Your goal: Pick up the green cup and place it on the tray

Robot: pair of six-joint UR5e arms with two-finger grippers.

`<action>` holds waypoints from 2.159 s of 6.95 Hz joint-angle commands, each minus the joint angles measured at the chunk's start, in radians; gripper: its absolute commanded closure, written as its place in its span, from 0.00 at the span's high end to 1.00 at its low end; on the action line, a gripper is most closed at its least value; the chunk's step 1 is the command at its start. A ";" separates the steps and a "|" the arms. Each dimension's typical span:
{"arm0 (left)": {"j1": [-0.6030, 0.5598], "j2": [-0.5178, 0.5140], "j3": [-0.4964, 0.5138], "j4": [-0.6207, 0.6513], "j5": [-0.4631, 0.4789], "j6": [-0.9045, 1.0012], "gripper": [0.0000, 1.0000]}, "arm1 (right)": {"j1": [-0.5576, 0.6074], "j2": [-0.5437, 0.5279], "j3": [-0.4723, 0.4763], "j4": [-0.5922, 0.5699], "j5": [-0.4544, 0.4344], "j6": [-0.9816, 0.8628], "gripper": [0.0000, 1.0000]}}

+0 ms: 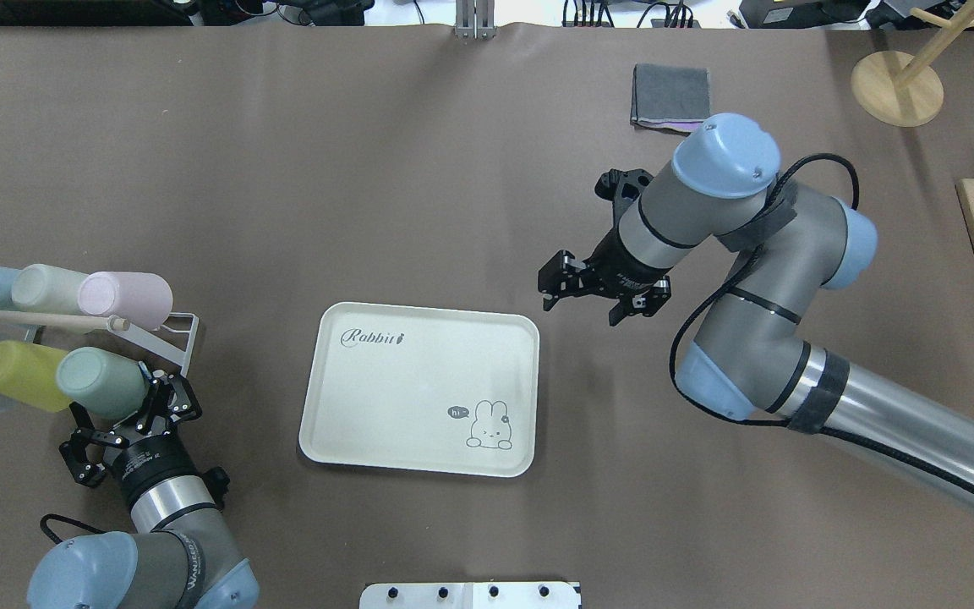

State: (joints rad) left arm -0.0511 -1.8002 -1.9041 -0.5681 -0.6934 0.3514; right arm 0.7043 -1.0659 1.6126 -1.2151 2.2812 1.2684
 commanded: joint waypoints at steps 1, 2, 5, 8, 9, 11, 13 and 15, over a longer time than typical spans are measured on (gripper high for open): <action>0.001 -0.007 0.014 -0.015 0.000 0.035 0.92 | 0.125 -0.077 0.003 -0.001 0.082 -0.206 1.00; -0.001 -0.019 0.008 -0.013 -0.002 0.075 0.90 | 0.170 -0.080 -0.009 -0.001 0.118 -0.230 1.00; -0.010 -0.019 -0.016 -0.009 0.000 0.087 0.89 | 0.265 -0.092 -0.002 -0.036 0.144 -0.233 1.00; -0.022 -0.008 -0.049 -0.007 0.002 0.106 0.85 | 0.363 -0.201 -0.003 -0.061 0.110 -0.441 1.00; -0.022 -0.008 -0.050 -0.006 0.002 0.106 0.82 | 0.406 -0.235 -0.002 -0.149 0.110 -0.537 1.00; -0.022 -0.005 -0.061 -0.006 -0.002 0.100 0.79 | 0.515 -0.272 -0.006 -0.315 0.110 -0.799 1.00; -0.022 0.011 -0.108 -0.006 -0.002 0.095 0.79 | 0.630 -0.313 -0.011 -0.481 0.110 -1.113 1.00; -0.022 0.013 -0.134 -0.003 -0.006 0.093 0.79 | 0.707 -0.325 0.010 -0.630 0.049 -1.291 1.00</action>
State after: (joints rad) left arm -0.0736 -1.7892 -2.0213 -0.5723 -0.6973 0.4462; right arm 1.3671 -1.3808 1.6108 -1.7637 2.3729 0.0898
